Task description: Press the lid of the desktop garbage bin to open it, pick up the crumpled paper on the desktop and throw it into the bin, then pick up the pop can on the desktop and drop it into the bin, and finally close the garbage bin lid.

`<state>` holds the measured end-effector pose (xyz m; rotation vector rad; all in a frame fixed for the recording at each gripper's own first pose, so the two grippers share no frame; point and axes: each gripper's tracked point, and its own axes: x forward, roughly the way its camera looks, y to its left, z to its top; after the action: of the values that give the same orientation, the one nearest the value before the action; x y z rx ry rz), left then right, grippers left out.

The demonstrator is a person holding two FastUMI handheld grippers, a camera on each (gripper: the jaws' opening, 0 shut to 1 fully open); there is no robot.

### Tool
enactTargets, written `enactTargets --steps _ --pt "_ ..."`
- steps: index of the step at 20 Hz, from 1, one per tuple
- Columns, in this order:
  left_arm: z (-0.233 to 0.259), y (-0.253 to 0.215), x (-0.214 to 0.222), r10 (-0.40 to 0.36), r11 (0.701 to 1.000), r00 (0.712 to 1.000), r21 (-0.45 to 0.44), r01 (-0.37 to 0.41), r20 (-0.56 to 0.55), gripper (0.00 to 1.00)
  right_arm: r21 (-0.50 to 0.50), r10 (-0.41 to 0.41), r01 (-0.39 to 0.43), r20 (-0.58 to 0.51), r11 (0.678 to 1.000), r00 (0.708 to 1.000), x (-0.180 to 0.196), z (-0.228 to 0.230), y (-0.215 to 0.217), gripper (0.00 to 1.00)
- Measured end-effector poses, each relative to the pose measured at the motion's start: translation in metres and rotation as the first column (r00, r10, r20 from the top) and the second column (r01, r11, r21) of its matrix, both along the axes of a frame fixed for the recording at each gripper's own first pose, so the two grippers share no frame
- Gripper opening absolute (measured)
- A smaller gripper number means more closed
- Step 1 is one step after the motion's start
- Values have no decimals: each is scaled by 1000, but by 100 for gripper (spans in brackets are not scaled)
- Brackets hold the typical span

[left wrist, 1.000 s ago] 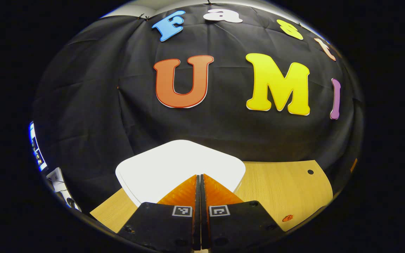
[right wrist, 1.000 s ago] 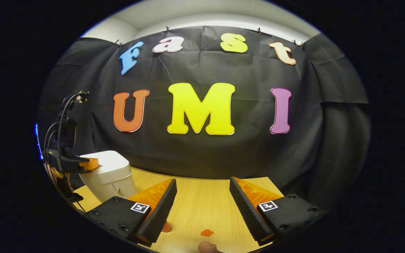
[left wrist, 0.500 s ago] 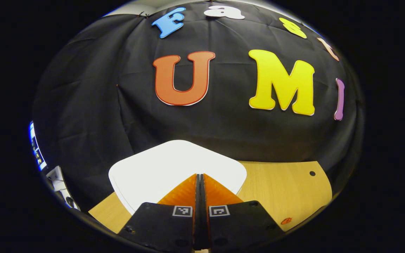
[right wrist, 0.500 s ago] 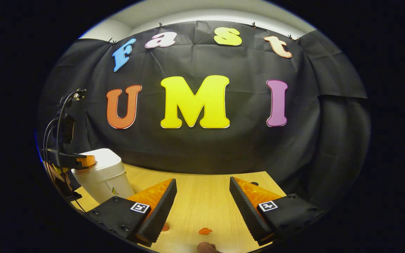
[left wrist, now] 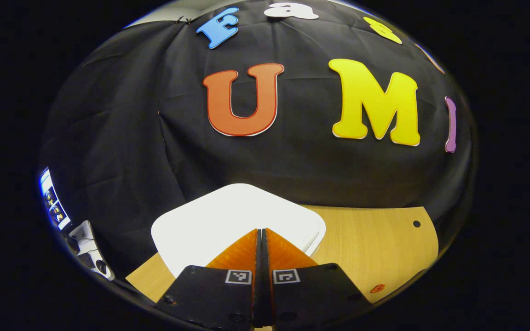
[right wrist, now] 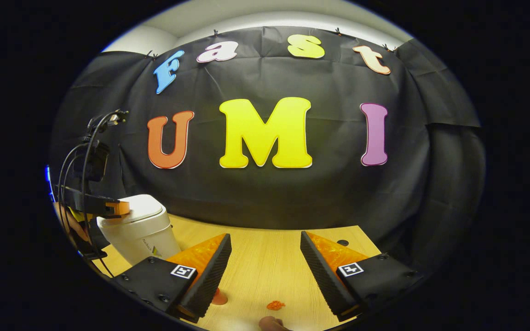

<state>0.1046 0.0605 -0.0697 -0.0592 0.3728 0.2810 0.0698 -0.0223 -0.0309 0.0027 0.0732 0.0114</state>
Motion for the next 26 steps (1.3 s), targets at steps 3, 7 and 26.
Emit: enactTargets --steps 3,7,26 --pt "26 0 -10 4 1000 998 -1 -4 55 3 6 10 -10 -1 1000 1000 -1 0 1 96" --pt "58 1 -18 -25 996 993 85 15 111 11 0 13 -13 -8 1000 1000 -3 -4 0 96" --pt "9 -71 -90 -214 977 966 5 215 145 95 -48 24 -28 -85 998 996 -32 -54 -1 96"
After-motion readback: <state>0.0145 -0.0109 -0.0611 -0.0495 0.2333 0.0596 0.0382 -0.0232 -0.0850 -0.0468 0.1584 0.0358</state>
